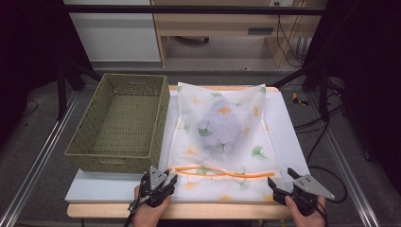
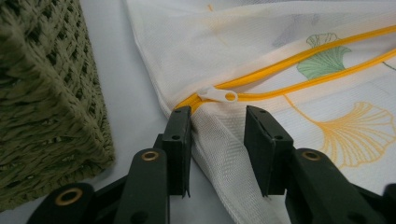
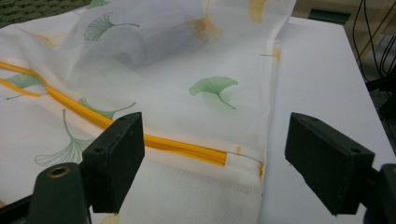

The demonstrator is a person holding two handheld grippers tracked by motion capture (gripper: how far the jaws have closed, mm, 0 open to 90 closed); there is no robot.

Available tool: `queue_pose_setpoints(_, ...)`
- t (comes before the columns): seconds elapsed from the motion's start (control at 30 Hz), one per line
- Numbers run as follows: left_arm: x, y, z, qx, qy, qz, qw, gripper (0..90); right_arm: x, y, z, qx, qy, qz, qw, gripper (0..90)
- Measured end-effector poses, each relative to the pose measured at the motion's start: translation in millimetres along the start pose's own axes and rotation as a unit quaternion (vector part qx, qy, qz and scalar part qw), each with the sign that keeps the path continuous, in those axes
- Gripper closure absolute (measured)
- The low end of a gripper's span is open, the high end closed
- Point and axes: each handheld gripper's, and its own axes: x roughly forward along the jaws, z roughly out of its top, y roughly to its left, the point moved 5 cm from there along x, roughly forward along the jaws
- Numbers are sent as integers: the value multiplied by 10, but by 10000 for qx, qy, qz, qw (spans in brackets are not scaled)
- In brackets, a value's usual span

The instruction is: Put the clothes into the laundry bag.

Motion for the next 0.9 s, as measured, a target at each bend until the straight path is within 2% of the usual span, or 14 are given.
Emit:
queue_pose_setpoints(0.13, 7, 16, 15, -17, 43, 28, 10000, 693, -3, 1, 3, -11, 2, 16, 10000, 203)
queue_pose_setpoints(0.27, 17, 13, 27, -17, 58, 46, 10000, 720, -1, 3, 1, -19, 13, 17, 10000, 202)
queue_pose_setpoints(0.4, 30, -6, 42, 68, 107, 99, 9999, 771, 4, 10, 4, -18, 5, 38, 10000, 203)
queue_pose_setpoints(0.9, 43, -4, 60, 32, 134, 194, 9997, 871, -16, 8, 24, 11, -6, 67, 10000, 205)
